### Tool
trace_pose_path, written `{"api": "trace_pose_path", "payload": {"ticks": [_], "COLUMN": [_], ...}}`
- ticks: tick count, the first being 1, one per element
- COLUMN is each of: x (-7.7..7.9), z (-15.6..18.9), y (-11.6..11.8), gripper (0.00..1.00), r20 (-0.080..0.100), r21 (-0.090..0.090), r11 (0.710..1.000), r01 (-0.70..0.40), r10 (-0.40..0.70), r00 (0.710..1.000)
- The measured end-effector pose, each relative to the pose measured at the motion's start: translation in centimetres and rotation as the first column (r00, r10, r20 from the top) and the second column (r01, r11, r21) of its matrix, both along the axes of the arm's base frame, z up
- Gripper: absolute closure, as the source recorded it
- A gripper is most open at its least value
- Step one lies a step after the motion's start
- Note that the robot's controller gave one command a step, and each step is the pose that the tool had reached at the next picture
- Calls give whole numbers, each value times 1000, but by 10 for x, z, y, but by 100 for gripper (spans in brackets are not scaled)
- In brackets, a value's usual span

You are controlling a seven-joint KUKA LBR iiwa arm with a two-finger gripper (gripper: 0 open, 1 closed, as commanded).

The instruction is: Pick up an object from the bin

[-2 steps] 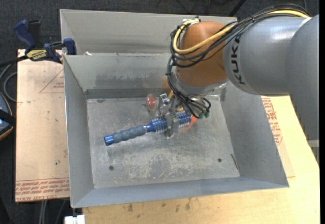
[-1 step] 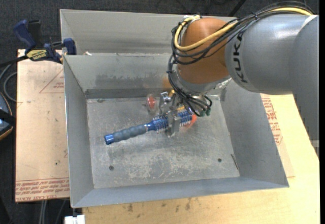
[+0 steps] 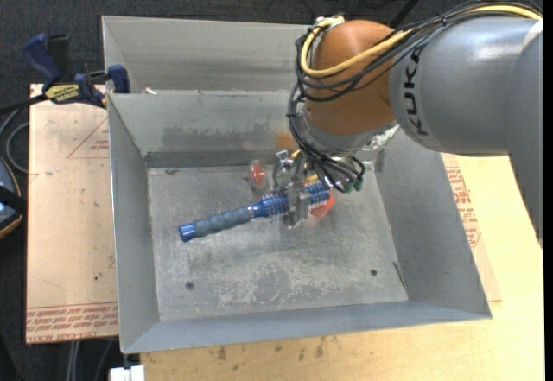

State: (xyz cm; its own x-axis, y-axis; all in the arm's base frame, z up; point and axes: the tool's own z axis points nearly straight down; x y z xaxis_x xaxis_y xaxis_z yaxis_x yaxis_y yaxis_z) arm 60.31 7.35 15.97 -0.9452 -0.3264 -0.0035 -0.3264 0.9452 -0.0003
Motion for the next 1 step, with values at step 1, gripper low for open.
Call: {"api": "trace_pose_path", "payload": {"ticks": [1], "x": [0], "z": [14], "y": [0], "gripper": [100], "r20": [0], "r21": [0], "r11": [1000], "r01": [1], "r10": [-1], "r00": [1000]}}
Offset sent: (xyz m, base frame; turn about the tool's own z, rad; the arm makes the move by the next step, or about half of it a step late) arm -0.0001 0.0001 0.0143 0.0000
